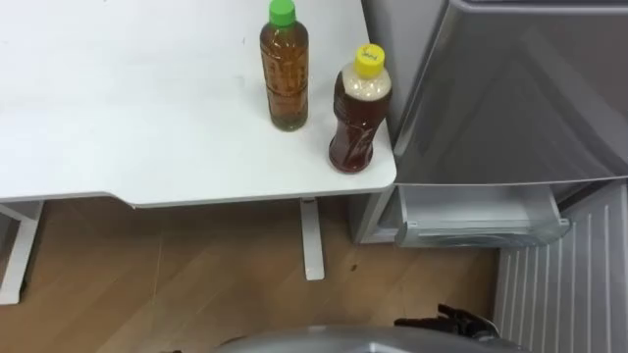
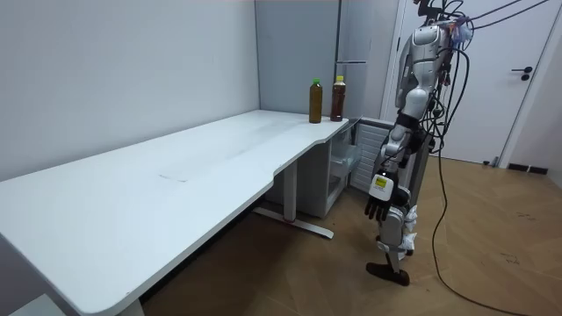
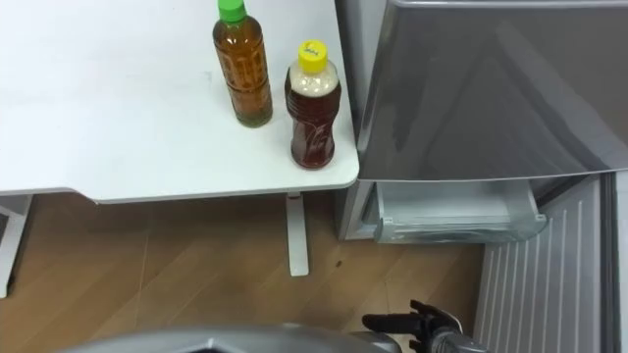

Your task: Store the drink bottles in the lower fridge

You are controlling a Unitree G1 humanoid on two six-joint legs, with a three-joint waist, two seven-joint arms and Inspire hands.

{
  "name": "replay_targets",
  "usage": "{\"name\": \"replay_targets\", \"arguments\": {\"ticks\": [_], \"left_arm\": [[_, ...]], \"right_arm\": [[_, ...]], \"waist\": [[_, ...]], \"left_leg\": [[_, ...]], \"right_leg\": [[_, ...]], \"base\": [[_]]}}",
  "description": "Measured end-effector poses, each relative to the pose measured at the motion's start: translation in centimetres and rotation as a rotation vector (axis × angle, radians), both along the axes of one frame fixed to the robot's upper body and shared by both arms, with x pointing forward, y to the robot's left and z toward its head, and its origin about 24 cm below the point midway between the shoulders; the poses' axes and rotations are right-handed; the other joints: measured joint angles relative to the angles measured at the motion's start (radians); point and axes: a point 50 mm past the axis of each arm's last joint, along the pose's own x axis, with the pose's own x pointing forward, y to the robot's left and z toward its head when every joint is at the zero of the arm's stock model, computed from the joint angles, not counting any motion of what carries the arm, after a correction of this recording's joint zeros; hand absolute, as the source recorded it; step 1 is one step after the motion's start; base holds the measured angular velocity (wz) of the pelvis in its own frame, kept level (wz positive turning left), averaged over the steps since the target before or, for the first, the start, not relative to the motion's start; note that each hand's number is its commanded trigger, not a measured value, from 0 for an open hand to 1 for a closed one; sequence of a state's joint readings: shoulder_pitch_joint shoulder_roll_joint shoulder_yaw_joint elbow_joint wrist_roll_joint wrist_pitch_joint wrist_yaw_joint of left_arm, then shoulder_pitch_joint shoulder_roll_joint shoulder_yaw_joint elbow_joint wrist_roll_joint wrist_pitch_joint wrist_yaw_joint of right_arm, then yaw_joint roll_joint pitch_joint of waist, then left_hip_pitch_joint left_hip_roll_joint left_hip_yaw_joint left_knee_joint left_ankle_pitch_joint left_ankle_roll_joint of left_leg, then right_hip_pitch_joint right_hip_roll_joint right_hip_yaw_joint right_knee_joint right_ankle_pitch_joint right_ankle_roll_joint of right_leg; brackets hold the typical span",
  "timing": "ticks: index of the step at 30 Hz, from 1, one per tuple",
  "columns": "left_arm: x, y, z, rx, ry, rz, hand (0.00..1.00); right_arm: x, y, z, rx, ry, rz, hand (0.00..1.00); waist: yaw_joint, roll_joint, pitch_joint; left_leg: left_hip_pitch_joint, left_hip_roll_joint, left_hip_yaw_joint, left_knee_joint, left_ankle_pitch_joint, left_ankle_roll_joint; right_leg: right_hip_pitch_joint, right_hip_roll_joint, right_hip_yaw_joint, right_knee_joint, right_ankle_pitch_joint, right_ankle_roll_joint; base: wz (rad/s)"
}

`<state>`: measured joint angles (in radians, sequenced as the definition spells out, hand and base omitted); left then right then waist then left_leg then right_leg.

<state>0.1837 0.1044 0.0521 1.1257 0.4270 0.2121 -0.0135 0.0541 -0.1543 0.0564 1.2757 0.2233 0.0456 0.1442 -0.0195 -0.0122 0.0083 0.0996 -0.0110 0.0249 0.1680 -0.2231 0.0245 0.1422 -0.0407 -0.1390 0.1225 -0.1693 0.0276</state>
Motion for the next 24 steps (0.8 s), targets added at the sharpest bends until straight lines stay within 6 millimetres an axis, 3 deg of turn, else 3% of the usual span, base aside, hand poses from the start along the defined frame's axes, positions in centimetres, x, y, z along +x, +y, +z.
{"name": "replay_targets", "arguments": {"ticks": [24], "left_arm": [[-0.06,-0.26,-0.06,-0.013,0.015,-0.042,0.00]], "right_arm": [[0.03,0.06,-0.02,-0.009,0.000,-0.001,0.00]], "waist": [[-0.001,-0.003,0.0009]], "left_leg": [[-0.001,0.000,-0.004,0.008,0.000,0.000]], "right_leg": [[0.001,0.000,-0.001,0.000,0.000,0.000]], "base": [[0.00]]}}
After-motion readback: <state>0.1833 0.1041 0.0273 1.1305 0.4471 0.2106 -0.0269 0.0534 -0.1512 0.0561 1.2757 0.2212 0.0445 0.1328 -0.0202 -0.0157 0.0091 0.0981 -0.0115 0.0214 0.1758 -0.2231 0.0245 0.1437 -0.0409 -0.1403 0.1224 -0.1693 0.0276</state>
